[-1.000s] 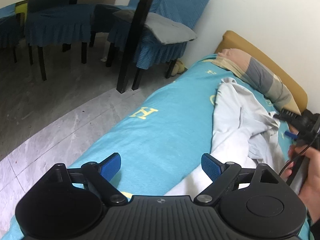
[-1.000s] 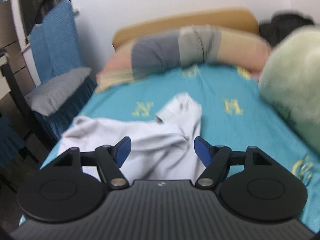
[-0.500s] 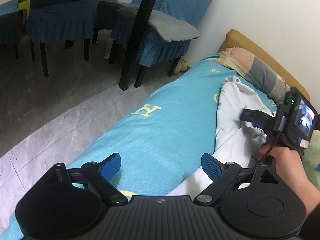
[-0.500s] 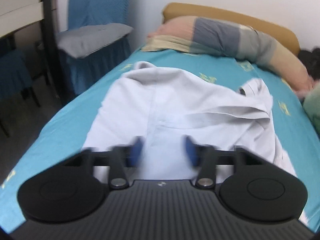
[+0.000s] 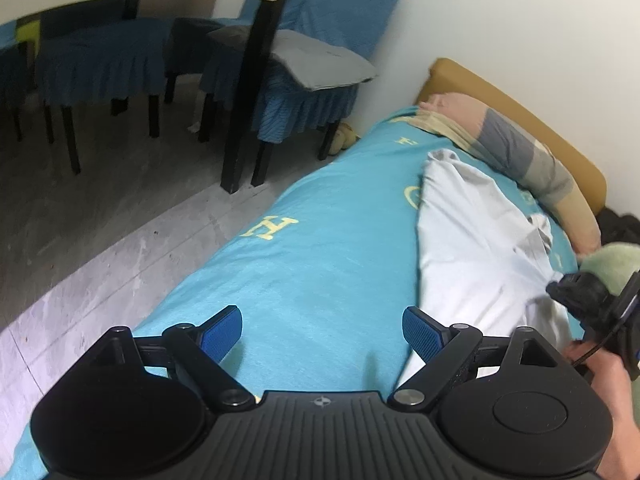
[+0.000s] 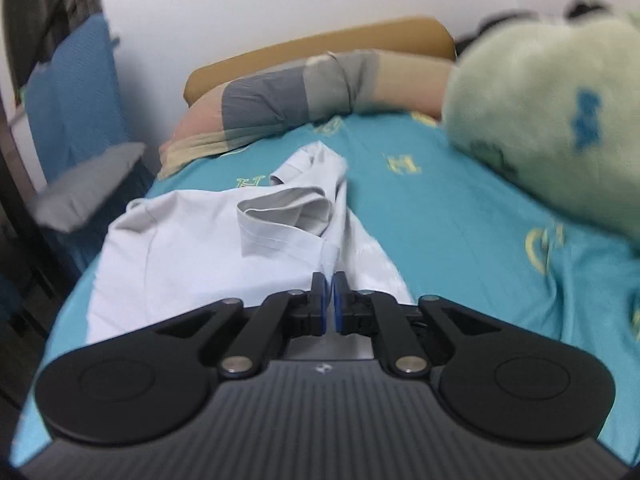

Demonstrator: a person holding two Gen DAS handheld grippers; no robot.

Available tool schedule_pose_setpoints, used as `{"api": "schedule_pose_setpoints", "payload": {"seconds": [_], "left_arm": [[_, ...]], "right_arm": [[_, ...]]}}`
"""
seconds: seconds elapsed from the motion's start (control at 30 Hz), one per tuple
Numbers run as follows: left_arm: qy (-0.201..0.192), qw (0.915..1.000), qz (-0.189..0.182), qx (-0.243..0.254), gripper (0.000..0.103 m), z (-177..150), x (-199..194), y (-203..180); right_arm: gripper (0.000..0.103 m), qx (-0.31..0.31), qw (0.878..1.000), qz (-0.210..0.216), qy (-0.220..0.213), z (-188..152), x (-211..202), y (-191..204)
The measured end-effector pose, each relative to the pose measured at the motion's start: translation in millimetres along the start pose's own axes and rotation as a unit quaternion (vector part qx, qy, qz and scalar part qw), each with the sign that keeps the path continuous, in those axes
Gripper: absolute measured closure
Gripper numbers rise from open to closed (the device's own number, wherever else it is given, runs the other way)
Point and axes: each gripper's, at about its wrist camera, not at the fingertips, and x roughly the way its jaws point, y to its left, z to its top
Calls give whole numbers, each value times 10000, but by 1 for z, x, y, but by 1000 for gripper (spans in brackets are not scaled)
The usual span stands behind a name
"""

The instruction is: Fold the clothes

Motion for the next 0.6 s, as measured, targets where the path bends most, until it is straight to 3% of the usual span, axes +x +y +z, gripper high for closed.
{"api": "schedule_pose_setpoints", "payload": {"seconds": [0.07,0.1,0.13,0.2,0.37,0.6], "left_arm": [[-53,9999,-58,121,14,-2,-2,-6],[-70,9998,-72,178,14,-3,-4,-9],[-87,9997,-85,235,14,-4,-5,-13],[-119,9993,-112,349,14,-5,-7,-20],[-260,9974,-198,647,14,-14,-20,-34],[-183,9960,-286,830,14,-16,-48,-46]], "right_arm": [[91,-30,9997,162,160,3,-8,2],[77,-132,9993,273,230,4,-15,5],[49,-224,9987,384,239,6,-25,7],[25,-288,9977,600,119,6,-54,9],[26,-336,9943,1003,119,13,-141,1],[26,-80,9898,1422,20,-7,-267,-49]]}}
